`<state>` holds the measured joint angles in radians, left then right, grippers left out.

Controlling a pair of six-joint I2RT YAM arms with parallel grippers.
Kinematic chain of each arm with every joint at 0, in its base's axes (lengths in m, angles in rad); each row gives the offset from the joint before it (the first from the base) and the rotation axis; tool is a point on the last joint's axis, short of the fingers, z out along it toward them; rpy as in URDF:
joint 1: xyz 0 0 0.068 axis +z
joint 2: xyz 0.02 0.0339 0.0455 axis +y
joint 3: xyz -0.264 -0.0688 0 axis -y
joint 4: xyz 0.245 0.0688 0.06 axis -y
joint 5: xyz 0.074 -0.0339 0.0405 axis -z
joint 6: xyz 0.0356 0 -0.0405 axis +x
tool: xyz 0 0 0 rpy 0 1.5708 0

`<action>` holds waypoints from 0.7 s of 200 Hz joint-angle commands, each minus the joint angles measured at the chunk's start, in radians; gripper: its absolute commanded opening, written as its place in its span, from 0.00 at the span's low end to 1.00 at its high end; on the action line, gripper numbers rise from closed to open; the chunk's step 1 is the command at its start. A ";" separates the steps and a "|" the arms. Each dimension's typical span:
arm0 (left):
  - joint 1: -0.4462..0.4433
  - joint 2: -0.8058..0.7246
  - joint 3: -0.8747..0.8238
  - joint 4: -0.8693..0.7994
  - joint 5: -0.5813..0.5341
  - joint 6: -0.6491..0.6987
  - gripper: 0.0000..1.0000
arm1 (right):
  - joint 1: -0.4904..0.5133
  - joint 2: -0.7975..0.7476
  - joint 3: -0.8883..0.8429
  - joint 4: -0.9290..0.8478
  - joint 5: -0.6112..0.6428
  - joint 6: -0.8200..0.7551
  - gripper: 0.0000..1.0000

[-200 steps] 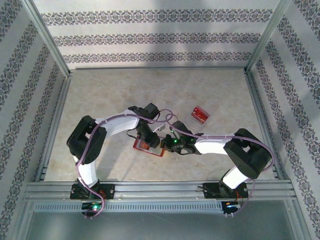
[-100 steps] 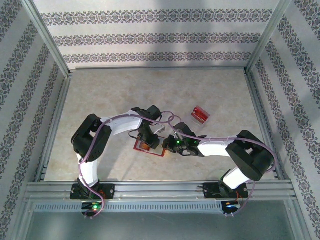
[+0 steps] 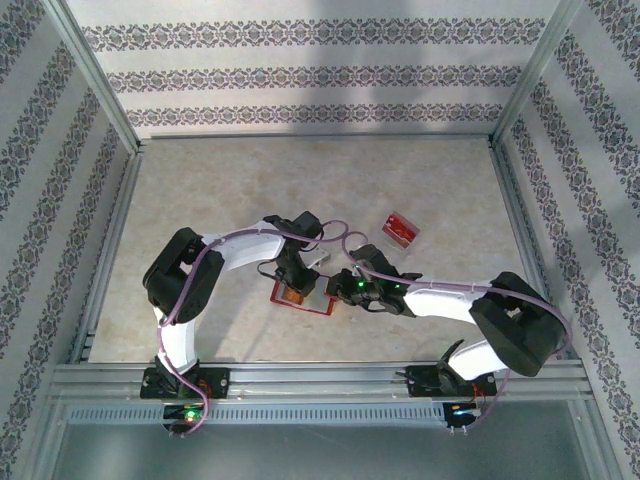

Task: Put the credit cards into the card holder

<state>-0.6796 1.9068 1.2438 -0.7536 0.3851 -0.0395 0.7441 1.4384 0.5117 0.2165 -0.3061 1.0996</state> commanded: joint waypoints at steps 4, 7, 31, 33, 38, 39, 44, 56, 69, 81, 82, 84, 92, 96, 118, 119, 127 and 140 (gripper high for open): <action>0.006 0.028 -0.025 -0.007 0.007 -0.004 0.06 | 0.017 -0.022 -0.013 -0.009 0.015 -0.004 0.17; 0.007 0.028 -0.026 -0.009 0.005 -0.004 0.05 | 0.018 -0.023 -0.014 -0.008 0.015 -0.001 0.17; 0.014 0.026 -0.027 -0.007 0.016 -0.009 0.01 | 0.041 -0.023 -0.018 -0.006 0.023 0.007 0.18; 0.014 0.026 -0.028 -0.005 0.017 -0.009 0.01 | 0.043 -0.023 -0.017 -0.006 0.023 0.006 0.18; 0.015 0.026 -0.030 -0.003 0.020 -0.008 0.01 | 0.045 -0.018 -0.016 -0.006 0.020 0.005 0.19; 0.015 0.026 -0.030 -0.002 0.020 -0.007 0.01 | 0.046 -0.017 -0.015 -0.006 0.020 0.005 0.19; 0.014 0.029 -0.031 0.000 0.020 -0.006 0.01 | 0.050 -0.011 -0.015 -0.006 0.017 0.006 0.19; 0.015 0.026 -0.027 -0.005 0.016 -0.002 0.00 | 0.058 0.005 -0.012 -0.003 0.009 0.013 0.19; 0.017 0.018 -0.022 -0.014 0.014 -0.003 0.03 | 0.069 0.021 -0.010 0.004 0.009 0.020 0.19; 0.018 0.004 -0.013 -0.024 0.021 -0.003 0.07 | 0.072 0.035 -0.013 0.004 0.014 0.022 0.19; 0.018 0.003 -0.012 -0.024 0.023 -0.004 0.08 | 0.072 0.036 -0.013 0.004 0.015 0.022 0.19; 0.018 0.000 -0.011 -0.026 0.024 -0.005 0.08 | 0.072 0.039 -0.014 0.004 0.017 0.022 0.19; 0.017 -0.016 -0.001 -0.032 0.035 -0.011 0.11 | 0.068 0.051 -0.022 0.004 0.022 0.029 0.19; 0.015 -0.023 0.005 -0.036 0.044 -0.014 0.13 | 0.064 0.057 -0.027 0.007 0.021 0.036 0.18; 0.009 -0.048 0.027 -0.055 0.047 -0.030 0.24 | 0.056 0.065 -0.054 0.044 0.022 0.060 0.14; 0.009 -0.048 0.028 -0.055 0.046 -0.031 0.24 | 0.055 0.066 -0.055 0.043 0.022 0.060 0.13; 0.009 -0.045 0.027 -0.054 0.036 -0.038 0.26 | 0.051 0.065 -0.056 0.041 0.023 0.058 0.12; 0.007 -0.023 0.023 -0.048 0.028 -0.046 0.30 | 0.045 0.067 -0.058 0.042 0.018 0.052 0.11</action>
<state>-0.6724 1.8915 1.2488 -0.7574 0.4210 -0.0620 0.8047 1.4944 0.4721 0.2512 -0.3031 1.1381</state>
